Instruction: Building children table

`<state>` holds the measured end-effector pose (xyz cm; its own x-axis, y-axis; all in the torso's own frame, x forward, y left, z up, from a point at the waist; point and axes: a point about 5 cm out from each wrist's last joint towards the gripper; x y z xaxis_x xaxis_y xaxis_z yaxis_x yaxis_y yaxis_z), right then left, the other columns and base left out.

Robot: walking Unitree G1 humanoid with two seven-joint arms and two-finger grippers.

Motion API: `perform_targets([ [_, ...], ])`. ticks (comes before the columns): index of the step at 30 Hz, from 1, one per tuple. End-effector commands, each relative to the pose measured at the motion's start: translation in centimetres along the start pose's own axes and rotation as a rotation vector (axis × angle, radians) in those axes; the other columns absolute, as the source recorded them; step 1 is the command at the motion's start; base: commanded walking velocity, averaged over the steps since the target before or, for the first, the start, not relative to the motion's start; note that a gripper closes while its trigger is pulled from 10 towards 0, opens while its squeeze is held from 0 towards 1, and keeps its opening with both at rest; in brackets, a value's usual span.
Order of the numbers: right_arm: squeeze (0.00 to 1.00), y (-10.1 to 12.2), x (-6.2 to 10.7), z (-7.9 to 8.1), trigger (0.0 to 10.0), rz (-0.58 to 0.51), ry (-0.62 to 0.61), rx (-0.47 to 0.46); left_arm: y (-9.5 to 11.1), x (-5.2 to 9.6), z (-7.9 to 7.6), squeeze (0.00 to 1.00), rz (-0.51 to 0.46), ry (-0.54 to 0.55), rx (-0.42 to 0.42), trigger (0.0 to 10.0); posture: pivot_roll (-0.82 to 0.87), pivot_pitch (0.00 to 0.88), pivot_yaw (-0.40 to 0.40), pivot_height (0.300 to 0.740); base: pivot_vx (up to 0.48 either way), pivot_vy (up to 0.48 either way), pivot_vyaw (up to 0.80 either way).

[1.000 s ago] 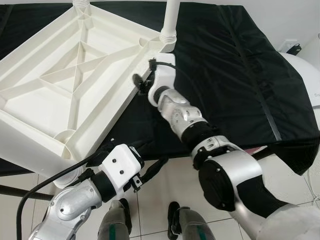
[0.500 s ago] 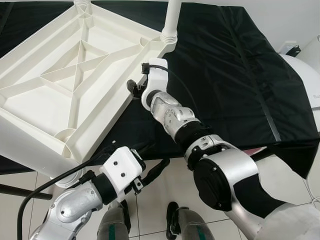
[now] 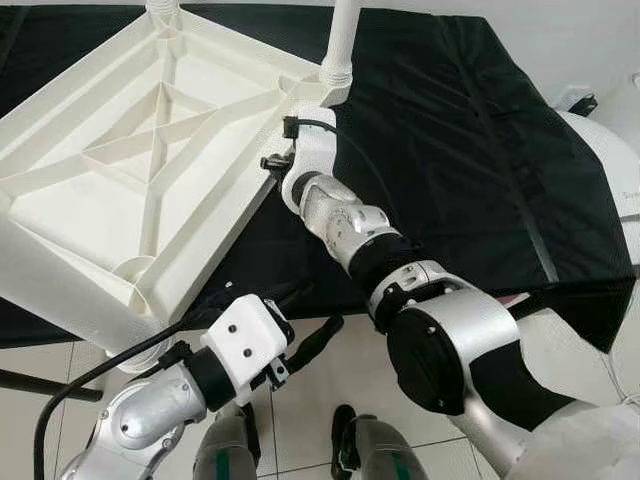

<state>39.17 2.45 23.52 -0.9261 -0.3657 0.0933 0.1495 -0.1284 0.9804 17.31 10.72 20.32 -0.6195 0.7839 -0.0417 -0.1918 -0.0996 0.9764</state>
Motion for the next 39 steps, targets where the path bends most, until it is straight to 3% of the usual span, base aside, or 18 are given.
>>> perform_targets([
  [1, 0.00, -1.6, 0.0, -0.6, 3.4, 0.074, -0.027, -0.007, 0.2, 0.0, -0.4, 0.00, -0.004, 0.015, 0.006, 10.0, 0.11, 0.268, -0.114, 0.740, 0.000, 0.000, 0.00],
  [2, 0.00, -1.6, 0.0, -0.8, 10.0, 0.074, -0.031, -0.008, 0.2, 0.0, -0.4, 0.00, -0.005, 0.015, 0.006, 10.0, 0.11, 0.268, -0.114, 0.740, 0.000, 0.000, 0.00],
  [7, 0.00, -1.5, 0.0, -1.0, 10.0, 0.077, -0.037, -0.012, 0.3, 0.1, -0.4, 0.00, -0.005, 0.014, 0.006, 10.0, 0.11, 0.272, -0.112, 0.740, 0.000, 0.000, 0.00],
  [8, 0.96, -1.8, 0.0, -1.0, 10.0, 0.081, -0.036, -0.005, 0.3, 0.1, -0.4, 0.00, -0.005, 0.014, 0.006, 10.0, 0.11, 0.272, -0.112, 0.740, 0.000, 0.000, 0.00],
  [11, 0.96, -1.8, 0.0, -1.0, 10.0, 0.083, -0.037, -0.005, 0.3, 0.1, -0.4, 0.00, -0.005, 0.014, 0.006, 10.0, 0.11, 0.272, -0.112, 0.740, 0.000, 0.000, 0.00],
  [12, 1.00, -1.9, 0.1, -0.9, 10.0, 0.085, -0.034, -0.004, 0.3, 0.1, -0.4, 0.00, -0.005, 0.014, 0.006, 10.0, 0.11, 0.275, -0.110, 0.740, 0.000, 0.000, 0.00],
  [17, 1.00, -1.9, 0.0, -0.7, 10.0, 0.088, -0.039, 0.007, 0.3, 0.1, -0.4, 0.00, -0.006, 0.015, 0.005, 10.0, 0.11, 0.274, -0.110, 0.740, 0.000, 0.000, 0.00],
  [18, 0.00, -1.9, 0.0, -0.6, 10.0, 0.088, -0.035, 0.009, 0.3, 0.0, -0.3, 0.00, -0.006, 0.016, 0.005, 10.0, 0.11, 0.273, -0.109, 0.740, 0.000, 0.000, 0.00],
  [29, 0.00, -2.8, 0.1, 0.3, 10.0, 0.157, 0.016, -0.005, 0.4, -0.1, -0.3, 0.00, -0.012, 0.015, 0.004, 10.0, 0.11, 0.270, -0.111, 0.740, 0.000, 0.000, 0.00],
  [34, 0.00, -3.0, 0.1, 0.1, 10.0, 0.187, 0.000, -0.005, 0.4, -0.1, -0.3, 0.00, -0.014, 0.018, 0.002, 10.0, 0.11, 0.266, -0.117, 0.740, 0.000, 0.000, 0.00],
  [39, 0.00, -3.5, 0.2, -0.2, 10.0, 0.246, -0.031, -0.062, 0.5, -0.2, -0.4, 0.00, -0.020, 0.023, 0.000, 10.0, 0.11, 0.261, -0.121, 0.740, 0.000, 0.000, 0.00],
])
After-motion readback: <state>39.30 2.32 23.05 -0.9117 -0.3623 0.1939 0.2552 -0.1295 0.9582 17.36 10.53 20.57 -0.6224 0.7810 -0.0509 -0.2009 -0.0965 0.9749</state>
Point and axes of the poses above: a point about 5 cm out from each wrist's last joint towards the gripper, its own x axis pointing back from the gripper into the wrist, its own y axis along the axis of the wrist's last joint, z = x × y, and after that the axes turned 10 degrees about x, right-handed
